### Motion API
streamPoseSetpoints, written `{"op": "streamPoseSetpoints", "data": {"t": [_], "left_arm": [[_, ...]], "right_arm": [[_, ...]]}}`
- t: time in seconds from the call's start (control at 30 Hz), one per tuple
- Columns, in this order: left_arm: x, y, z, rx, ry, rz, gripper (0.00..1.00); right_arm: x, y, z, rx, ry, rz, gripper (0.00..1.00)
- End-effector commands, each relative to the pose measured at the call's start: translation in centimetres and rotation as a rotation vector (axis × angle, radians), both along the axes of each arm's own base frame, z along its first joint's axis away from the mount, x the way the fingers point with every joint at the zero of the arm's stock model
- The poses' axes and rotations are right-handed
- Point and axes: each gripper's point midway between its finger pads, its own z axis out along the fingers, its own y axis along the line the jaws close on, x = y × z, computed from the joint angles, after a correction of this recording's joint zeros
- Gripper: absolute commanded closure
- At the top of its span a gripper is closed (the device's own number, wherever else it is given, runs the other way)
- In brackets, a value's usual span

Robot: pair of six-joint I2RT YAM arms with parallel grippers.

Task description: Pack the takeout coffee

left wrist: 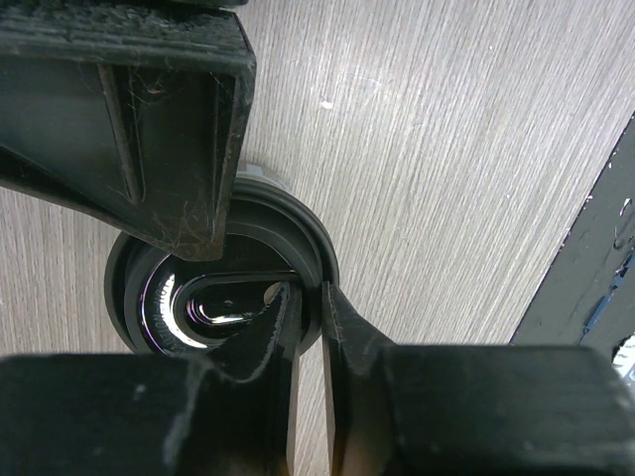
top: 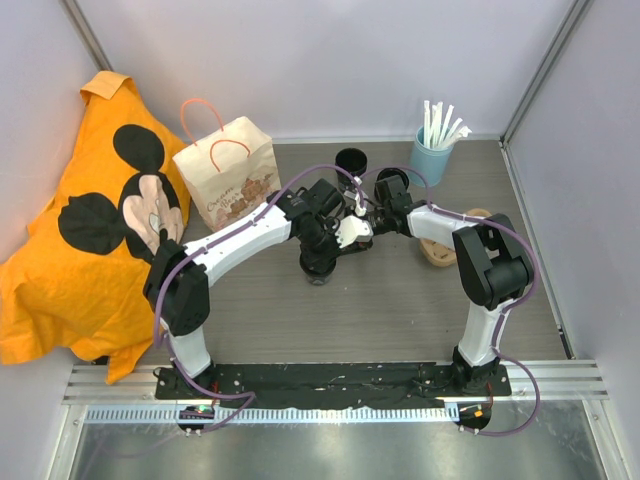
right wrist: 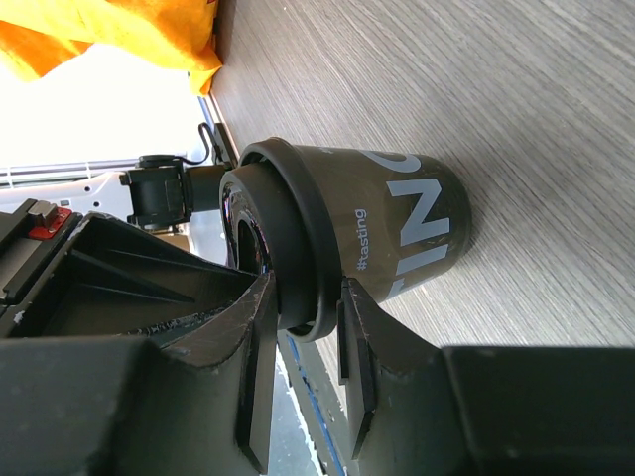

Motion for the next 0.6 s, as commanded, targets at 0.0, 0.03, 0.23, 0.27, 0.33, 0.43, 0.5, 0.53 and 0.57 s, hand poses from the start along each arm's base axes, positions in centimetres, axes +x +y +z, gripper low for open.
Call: {"op": "streamPoseSetpoints", "data": {"t": [0.0,0.03,0.23,0.27,0.33,0.43,0.5,0.53,0.57], "left_arm": [[1.1,-1.2,1.1,-0.057,-0.035,-0.008,0.81],[1.1,-1.2,1.1,-0.057,-0.035,-0.008,0.80],[1.1,-1.1,1.2,-0.060,-0.038,-0.005,0.78],[1.2,-1.1,1.2,-0.060,-0.039,-0.006,0.79],[1.2,-1.1,1.3,-0.061,-0.041,-0.006,0.80],[1.2,-0.9,1.3,-0.057,-0.042,-0.006,0.79],[1.2,-0.9,1.5,-0.059,-0.046,-0.005,0.78],[1.2,-0.9,1.4,-0.058,-0.045,-0.007,0.78],[1.2,-0.8,1.3,-0.054,-0.045,-0.004,0.78]], "right_arm": [[-0.5,0.9,2.0,0.023,-0.049,0.027,0.93],[-0.5,0.9,2.1,0.024,-0.049,0.026,0.93],[-0.4,0.9,2.5,0.024,-0.067,0.023,0.94],[-0.4,0.9,2.6,0.024,-0.067,0.023,0.94],[-0.4,0.9,2.9,0.027,-0.074,0.021,0.94],[-0.3,0.9,3.4,0.029,-0.088,0.020,0.95],[-0.2,0.9,3.9,0.029,-0.102,0.018,0.95],[-0.2,0.9,4.0,0.028,-0.106,0.017,0.95],[-0.1,0.9,4.1,0.029,-0.110,0.017,0.95]]}}
